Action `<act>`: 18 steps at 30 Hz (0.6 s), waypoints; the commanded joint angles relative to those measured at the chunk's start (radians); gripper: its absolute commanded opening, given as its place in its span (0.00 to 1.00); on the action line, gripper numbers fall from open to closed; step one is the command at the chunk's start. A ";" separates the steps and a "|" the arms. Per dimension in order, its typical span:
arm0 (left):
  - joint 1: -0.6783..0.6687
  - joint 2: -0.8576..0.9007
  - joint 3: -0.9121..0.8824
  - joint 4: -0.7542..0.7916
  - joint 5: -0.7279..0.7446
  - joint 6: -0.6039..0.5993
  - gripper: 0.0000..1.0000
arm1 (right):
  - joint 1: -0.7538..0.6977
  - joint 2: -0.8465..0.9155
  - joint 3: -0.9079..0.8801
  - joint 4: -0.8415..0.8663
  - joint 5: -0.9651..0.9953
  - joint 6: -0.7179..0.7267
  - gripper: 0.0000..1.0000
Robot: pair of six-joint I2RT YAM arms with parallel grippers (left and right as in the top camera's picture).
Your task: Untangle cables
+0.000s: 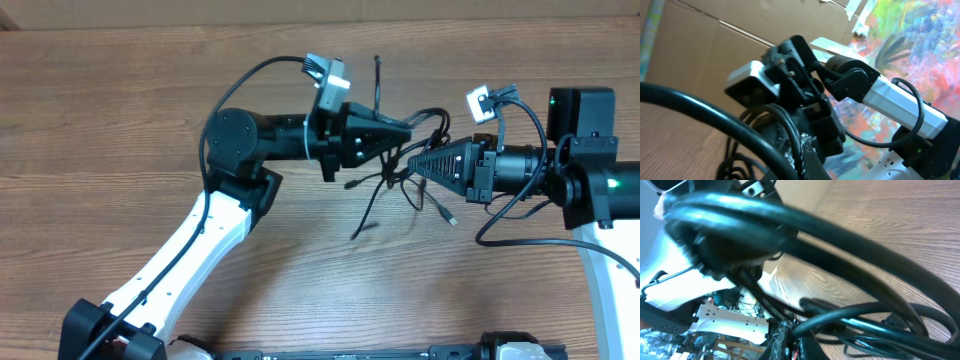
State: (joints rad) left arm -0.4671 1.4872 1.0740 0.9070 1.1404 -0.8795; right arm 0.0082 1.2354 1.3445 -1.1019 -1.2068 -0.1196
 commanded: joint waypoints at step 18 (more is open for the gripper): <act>0.043 -0.005 0.008 -0.390 0.030 0.208 0.04 | 0.004 -0.005 0.005 0.119 -0.363 -0.056 0.04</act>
State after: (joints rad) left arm -0.4309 1.4872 1.0740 0.5373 1.1595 -0.7250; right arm 0.0082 1.2354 1.3445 -1.0000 -1.4975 -0.1791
